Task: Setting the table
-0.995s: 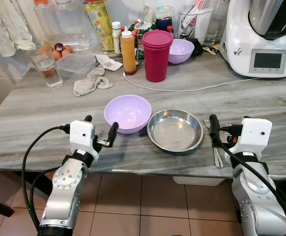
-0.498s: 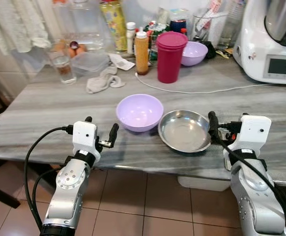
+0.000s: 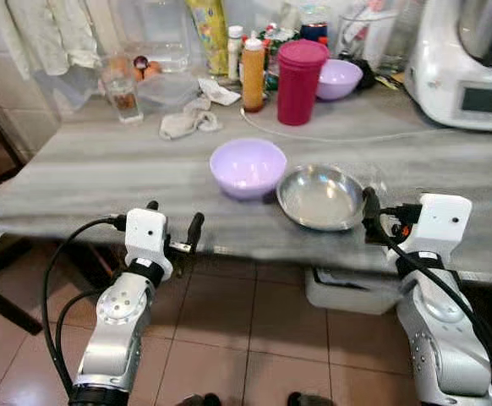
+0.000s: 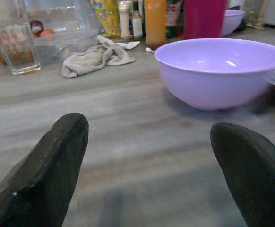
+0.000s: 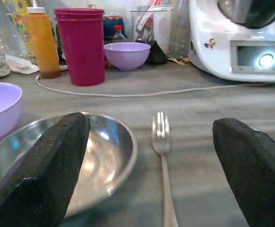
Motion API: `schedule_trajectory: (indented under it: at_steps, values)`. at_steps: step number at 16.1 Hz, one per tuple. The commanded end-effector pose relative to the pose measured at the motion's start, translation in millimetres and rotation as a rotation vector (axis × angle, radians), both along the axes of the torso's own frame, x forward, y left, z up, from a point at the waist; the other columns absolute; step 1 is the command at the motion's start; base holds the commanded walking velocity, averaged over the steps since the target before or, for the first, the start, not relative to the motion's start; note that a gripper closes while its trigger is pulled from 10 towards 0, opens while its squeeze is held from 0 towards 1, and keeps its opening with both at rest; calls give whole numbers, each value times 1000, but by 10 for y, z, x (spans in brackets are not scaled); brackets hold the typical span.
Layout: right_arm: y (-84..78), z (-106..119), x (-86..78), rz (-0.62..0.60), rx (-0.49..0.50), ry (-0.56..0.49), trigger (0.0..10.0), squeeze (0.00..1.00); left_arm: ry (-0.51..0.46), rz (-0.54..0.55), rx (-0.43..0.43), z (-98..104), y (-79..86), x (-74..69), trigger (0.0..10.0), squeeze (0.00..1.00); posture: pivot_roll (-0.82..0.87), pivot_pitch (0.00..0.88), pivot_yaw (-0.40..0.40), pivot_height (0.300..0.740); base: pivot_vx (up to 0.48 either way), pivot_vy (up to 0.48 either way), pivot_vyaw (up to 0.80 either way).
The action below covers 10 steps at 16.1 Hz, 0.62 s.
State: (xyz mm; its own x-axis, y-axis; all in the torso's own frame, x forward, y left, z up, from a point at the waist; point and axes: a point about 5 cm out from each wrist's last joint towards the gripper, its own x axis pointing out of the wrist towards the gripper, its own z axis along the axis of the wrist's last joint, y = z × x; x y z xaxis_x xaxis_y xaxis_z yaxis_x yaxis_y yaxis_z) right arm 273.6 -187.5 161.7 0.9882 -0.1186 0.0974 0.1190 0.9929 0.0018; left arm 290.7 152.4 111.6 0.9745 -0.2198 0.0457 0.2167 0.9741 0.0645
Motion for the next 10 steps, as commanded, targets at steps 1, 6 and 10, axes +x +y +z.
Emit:
schedule_trajectory:
  at_steps: [1, 6, 10]
  values:
    - [-10, 21, 14, -10, 11, -2, 10000, 0, 3, 13, 2, -1, 29, 4, 10000, 0, -335, 51, 62, 740, -322, 0, 0]
    - [17, 6, 31, -7, 21, -2, 10000, 0, 4, 2, 8, 2, 17, 2, 10000, 0, -331, 52, 67, 740, -324, 0, 0]
    - [28, -17, 32, -8, 33, 3, 10000, 0, 9, -6, 16, -11, 11, -5, 10000, 0, -328, 52, 69, 740, -326, 0, 0]
